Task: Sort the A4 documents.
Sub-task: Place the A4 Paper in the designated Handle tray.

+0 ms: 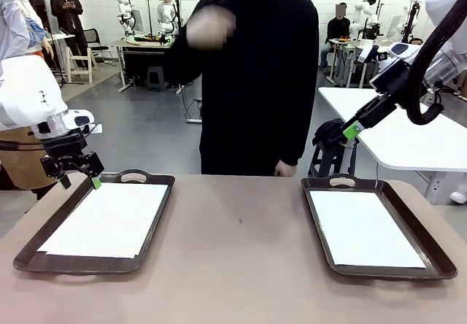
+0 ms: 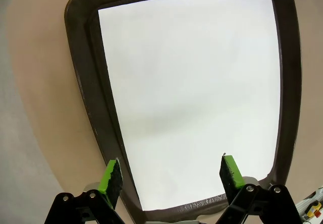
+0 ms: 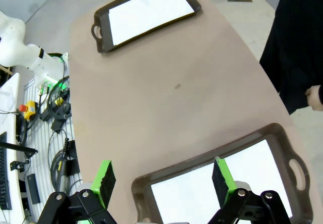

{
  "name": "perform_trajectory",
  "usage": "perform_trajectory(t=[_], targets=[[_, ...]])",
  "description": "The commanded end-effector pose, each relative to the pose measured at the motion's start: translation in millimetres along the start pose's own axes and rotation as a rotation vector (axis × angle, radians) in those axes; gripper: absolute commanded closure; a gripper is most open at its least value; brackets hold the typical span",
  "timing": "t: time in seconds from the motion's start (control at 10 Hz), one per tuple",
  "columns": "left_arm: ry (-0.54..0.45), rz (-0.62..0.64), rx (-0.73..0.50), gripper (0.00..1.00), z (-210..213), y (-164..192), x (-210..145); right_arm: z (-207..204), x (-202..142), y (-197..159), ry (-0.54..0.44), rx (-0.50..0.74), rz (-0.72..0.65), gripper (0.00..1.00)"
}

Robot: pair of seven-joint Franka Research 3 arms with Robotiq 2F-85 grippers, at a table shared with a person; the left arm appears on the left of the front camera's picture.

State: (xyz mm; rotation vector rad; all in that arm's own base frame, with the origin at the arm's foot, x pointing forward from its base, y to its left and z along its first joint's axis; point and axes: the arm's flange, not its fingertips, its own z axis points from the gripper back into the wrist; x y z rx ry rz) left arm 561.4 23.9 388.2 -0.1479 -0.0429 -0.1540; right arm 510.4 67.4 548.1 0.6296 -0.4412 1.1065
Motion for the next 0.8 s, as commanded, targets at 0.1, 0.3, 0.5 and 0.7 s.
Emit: perform_trajectory(t=[0.1,0.3,0.5,0.7], targets=[[0.007,-0.012,0.018,0.0,2.6,1.4,0.4,-0.9,0.6,-0.9,0.001,0.001,0.0,0.0],[0.007,-0.012,0.018,0.0,2.6,1.4,0.4,-0.9,0.6,-0.9,0.001,0.001,0.0,0.0],[0.007,-0.012,0.018,0.0,2.6,1.4,0.4,-0.9,0.6,-0.9,0.001,0.001,0.0,0.0],[0.007,-0.012,0.018,0.0,2.6,1.4,0.4,-0.9,0.6,-0.9,0.001,0.001,0.0,0.0]])
